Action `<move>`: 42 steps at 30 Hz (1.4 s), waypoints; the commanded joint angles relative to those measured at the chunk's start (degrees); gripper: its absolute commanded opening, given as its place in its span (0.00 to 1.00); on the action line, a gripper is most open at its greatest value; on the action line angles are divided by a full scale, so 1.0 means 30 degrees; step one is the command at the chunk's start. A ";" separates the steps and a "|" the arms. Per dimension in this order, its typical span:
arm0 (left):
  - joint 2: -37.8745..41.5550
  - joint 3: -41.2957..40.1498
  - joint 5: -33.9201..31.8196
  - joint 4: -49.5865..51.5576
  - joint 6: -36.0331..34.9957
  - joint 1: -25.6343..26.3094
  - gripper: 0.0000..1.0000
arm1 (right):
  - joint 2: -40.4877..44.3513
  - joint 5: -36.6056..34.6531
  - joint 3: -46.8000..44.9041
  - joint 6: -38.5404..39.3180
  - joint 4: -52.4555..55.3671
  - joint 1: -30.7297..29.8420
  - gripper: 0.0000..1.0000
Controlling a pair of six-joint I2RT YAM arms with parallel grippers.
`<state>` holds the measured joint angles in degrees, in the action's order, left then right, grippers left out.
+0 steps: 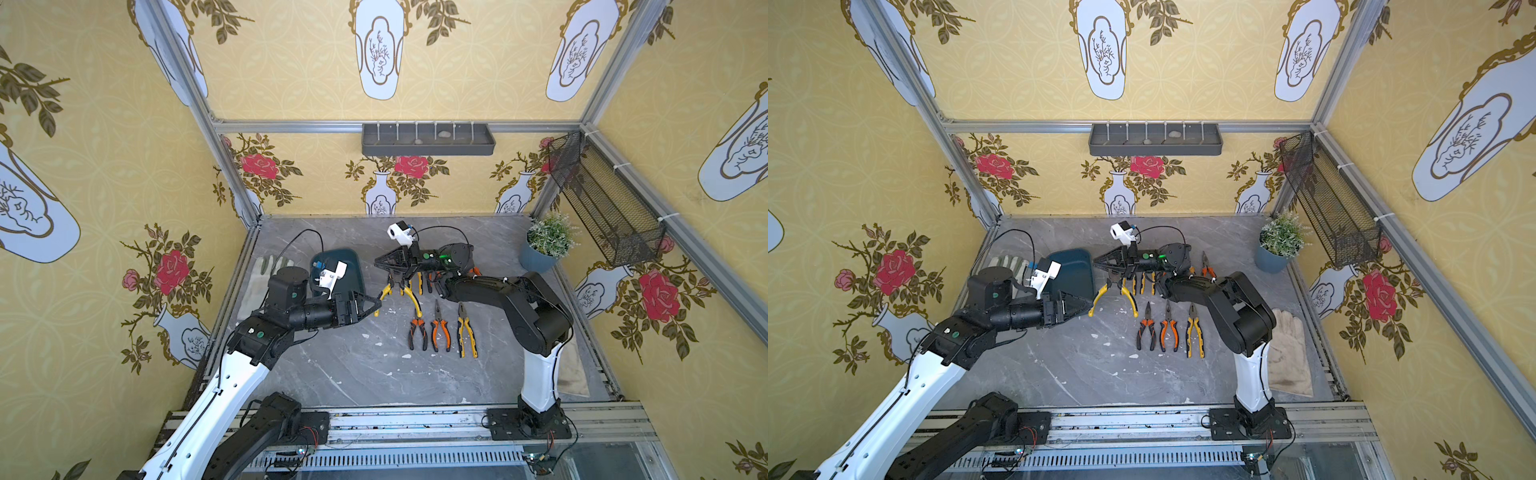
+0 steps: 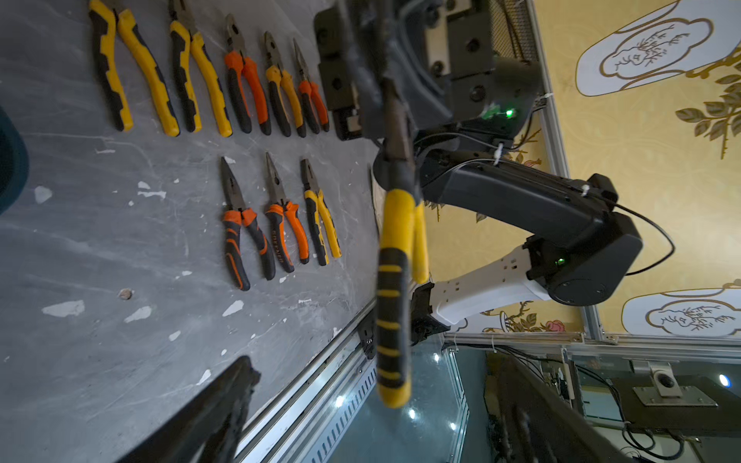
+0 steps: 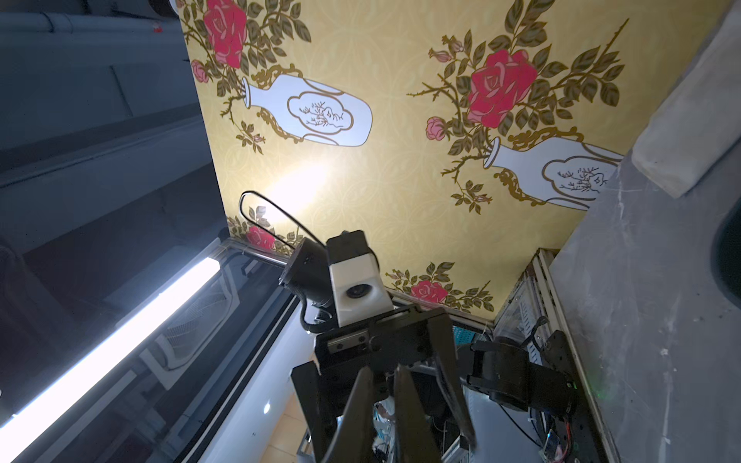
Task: Take the pliers out of the storage box
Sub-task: Place the pliers at the center of the board.
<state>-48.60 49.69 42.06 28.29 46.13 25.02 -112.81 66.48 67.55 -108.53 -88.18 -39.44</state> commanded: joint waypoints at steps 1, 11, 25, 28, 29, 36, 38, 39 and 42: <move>-0.0033 -0.0639 0.0913 -0.1462 0.0297 -0.0047 0.95 | 0.0026 0.0411 0.0655 -0.0915 -0.1546 -0.0378 0.00; 0.0061 -0.0637 0.2202 -0.4838 0.3295 -0.0047 0.87 | -0.1314 0.0333 0.2061 -0.0015 -0.0273 -0.0974 0.00; -0.0241 -0.1128 0.2902 -0.4160 0.3354 -0.0018 0.00 | -0.1638 0.0912 0.3433 0.1676 0.2231 -0.1573 0.00; -0.0210 -0.1036 0.2777 -0.4099 0.3137 0.0011 0.00 | -0.1544 0.1045 0.3526 0.2125 0.2776 -0.1669 0.00; -0.0192 -0.0982 0.2716 -0.3983 0.3043 0.0011 0.00 | -0.1481 0.1078 0.3529 0.2359 0.3090 -0.1683 0.00; 0.0596 -0.0544 -0.0251 -0.0087 -0.0081 0.0033 0.00 | 0.1632 0.0881 0.4036 1.2414 1.5570 -0.0876 0.37; 0.1022 -0.1033 -0.1094 0.0201 -0.0651 0.0040 0.00 | 0.2777 -0.1450 0.6717 2.0307 2.6325 -0.0668 0.47; 0.1307 -0.1290 -0.1529 0.0350 -0.0931 0.0062 0.00 | 0.2855 -0.4562 0.8949 2.4208 3.3152 -0.0775 0.57; 0.2127 -0.1586 -0.3579 0.1160 -0.2470 0.0309 0.00 | 0.2157 -1.4141 1.3547 2.8095 4.2557 -0.1095 0.79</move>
<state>-43.62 45.54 38.24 28.42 45.15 25.39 -105.62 50.74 101.03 -50.41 -3.77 -42.24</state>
